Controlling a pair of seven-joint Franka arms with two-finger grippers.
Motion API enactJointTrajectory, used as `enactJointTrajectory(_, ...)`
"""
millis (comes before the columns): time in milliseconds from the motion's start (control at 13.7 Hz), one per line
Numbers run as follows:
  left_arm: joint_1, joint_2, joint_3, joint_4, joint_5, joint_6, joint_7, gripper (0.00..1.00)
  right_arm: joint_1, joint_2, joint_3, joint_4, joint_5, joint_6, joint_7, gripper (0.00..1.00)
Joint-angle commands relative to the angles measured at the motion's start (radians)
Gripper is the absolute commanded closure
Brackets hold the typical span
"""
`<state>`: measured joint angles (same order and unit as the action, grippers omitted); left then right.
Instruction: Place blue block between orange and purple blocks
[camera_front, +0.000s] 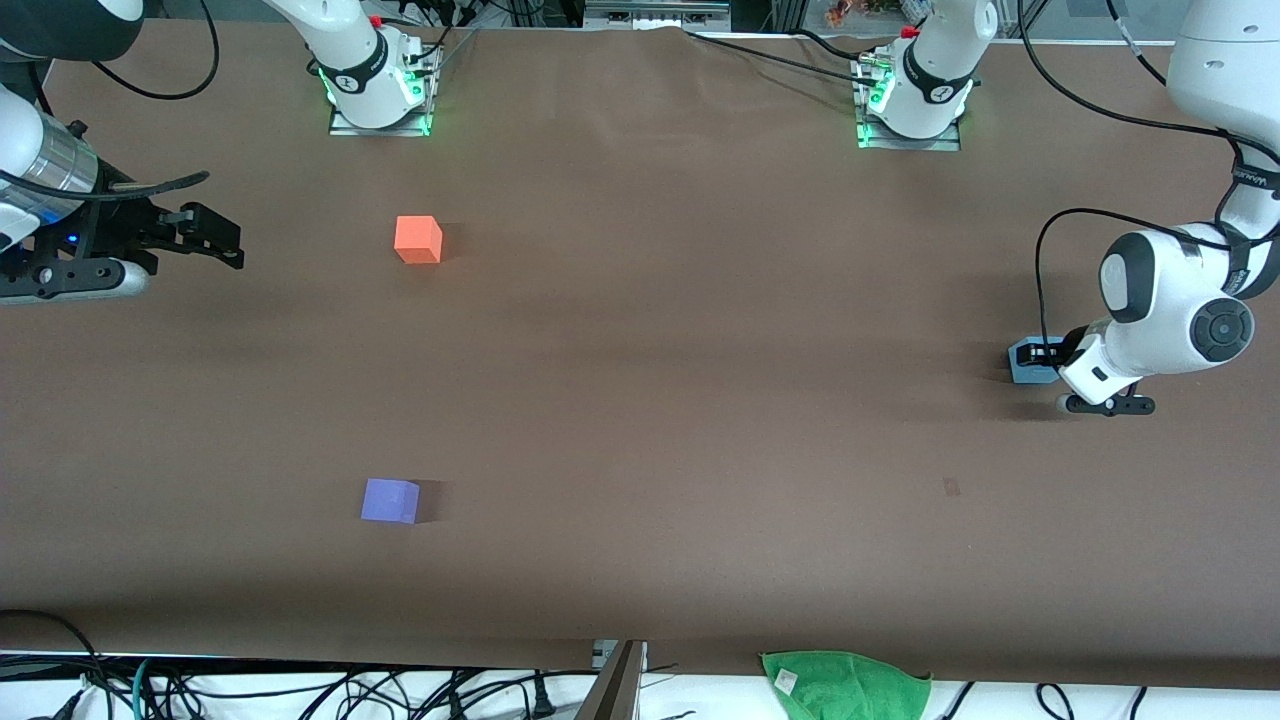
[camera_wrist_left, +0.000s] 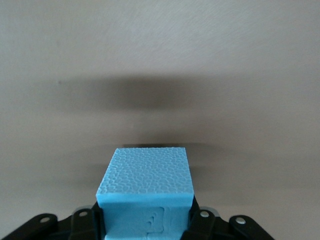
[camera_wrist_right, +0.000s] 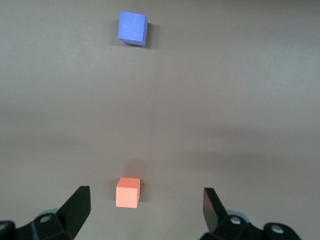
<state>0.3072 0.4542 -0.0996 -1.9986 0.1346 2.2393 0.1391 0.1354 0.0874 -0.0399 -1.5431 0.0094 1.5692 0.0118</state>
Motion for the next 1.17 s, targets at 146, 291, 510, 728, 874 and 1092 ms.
enactJointTrajectory(146,0.0,-0.138,-0.217,0.069,-0.023,-0.264,-0.195,0.9,-0.003,0.002,-0.002,0.009,0.007,0.003,-0.016,0.01)
enactJointTrajectory(291,-0.005,-0.131,-0.378,0.128,-0.023,-0.311,-0.41,0.87,-0.003,0.002,-0.002,0.009,0.007,0.003,-0.016,0.01)
enactJointTrajectory(510,-0.135,-0.025,-0.477,0.24,-0.023,-0.303,-0.663,0.88,-0.005,0.002,-0.002,0.009,0.006,0.003,-0.016,0.01)
enactJointTrajectory(728,-0.38,0.162,-0.463,0.43,-0.01,-0.302,-0.69,0.88,-0.005,0.003,-0.002,0.009,0.007,0.002,-0.016,0.01)
enactJointTrajectory(874,-0.456,0.257,-0.445,0.504,-0.016,-0.282,-0.717,0.89,-0.005,0.003,-0.002,0.009,0.007,0.002,-0.015,0.01)
enactJointTrajectory(1092,-0.532,0.336,-0.442,0.503,-0.009,-0.122,-0.72,0.88,-0.007,0.003,-0.002,0.009,0.006,0.003,-0.015,0.01)
